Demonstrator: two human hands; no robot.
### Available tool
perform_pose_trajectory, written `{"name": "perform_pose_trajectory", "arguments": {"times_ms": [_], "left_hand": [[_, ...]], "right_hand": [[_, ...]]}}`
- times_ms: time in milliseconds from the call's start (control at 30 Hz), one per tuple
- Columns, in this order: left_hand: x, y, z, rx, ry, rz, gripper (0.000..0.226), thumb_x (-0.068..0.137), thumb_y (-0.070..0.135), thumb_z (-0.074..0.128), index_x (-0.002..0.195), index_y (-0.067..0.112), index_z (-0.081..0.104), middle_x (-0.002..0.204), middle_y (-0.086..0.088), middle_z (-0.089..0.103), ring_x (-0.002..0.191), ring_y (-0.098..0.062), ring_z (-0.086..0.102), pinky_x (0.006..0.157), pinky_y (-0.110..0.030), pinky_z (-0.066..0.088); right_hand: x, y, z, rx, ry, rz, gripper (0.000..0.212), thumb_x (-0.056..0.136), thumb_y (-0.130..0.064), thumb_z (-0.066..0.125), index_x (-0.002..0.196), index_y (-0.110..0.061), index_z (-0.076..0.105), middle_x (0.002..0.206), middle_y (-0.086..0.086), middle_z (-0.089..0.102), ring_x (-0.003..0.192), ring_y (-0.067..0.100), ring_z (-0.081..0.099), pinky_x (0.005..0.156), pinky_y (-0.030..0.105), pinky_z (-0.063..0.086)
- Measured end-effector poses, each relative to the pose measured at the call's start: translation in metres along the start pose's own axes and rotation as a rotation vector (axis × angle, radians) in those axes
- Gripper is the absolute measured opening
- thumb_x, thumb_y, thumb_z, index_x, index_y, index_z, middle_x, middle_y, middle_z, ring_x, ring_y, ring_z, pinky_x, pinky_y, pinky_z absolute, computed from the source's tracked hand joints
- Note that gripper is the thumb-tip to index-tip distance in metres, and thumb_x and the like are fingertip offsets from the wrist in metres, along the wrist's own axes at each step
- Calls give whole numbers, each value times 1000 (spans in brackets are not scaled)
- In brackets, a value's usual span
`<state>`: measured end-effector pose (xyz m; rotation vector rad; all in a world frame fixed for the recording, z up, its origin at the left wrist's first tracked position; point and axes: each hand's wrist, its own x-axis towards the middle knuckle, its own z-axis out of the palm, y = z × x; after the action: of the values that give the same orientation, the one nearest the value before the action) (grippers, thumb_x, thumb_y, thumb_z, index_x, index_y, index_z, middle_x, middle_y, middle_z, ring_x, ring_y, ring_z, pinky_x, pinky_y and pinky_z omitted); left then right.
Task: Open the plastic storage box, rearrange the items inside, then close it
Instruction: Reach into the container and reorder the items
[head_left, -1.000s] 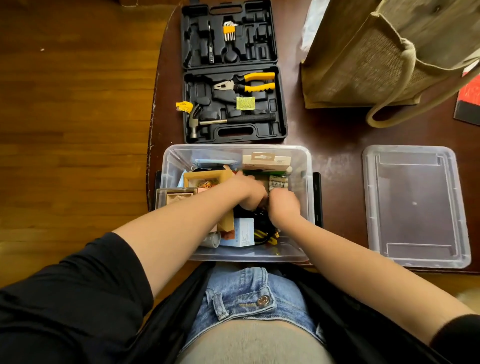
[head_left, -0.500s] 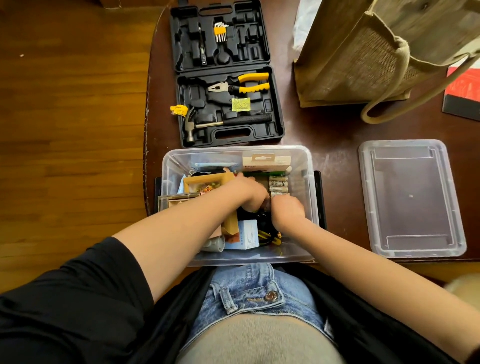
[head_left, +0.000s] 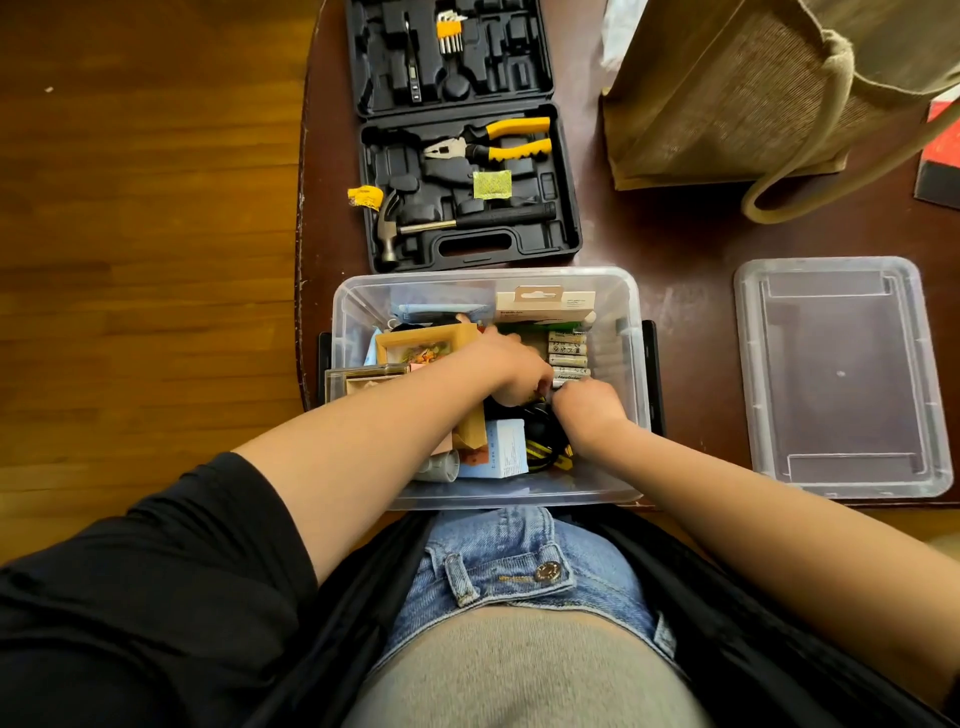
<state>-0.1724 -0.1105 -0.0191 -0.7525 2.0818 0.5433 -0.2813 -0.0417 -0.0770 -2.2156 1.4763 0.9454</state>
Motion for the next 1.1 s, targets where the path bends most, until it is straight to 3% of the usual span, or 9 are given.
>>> {"name": "perform_pose_trajectory", "arguments": {"times_ms": [167,467,900,1100], "left_hand": [[2,0,1,19,4,-15,57,91,11,48,144,31,36,147,-5,37,134,-31,32,111,-54,25],[3,1,3,28,11,-28,55,91,12,48,143,26,38,147,-5,38,135,-31,32,110,-54,26],[7,1,7,66,14,-32,58,90,12,51,144,28,36,149,-6,34,136,-32,29,111,-55,23],[9,5,10,84,17,-63,59,91,13,50,146,29,33,152,-7,28,139,-34,24,112,-58,19]], "right_hand": [[3,4,-8,-56,-6,1,24,92,-5,50,111,-14,62,112,5,65,104,23,61,75,28,49],[4,6,-22,72,50,102,24,90,2,48,101,-9,67,106,7,67,98,26,64,63,28,40],[4,3,-21,127,56,141,26,91,2,46,103,-9,66,106,8,66,97,27,64,65,29,44],[-7,-4,-14,127,-122,146,28,90,-3,48,113,-9,62,116,8,61,107,26,59,69,30,47]]}}
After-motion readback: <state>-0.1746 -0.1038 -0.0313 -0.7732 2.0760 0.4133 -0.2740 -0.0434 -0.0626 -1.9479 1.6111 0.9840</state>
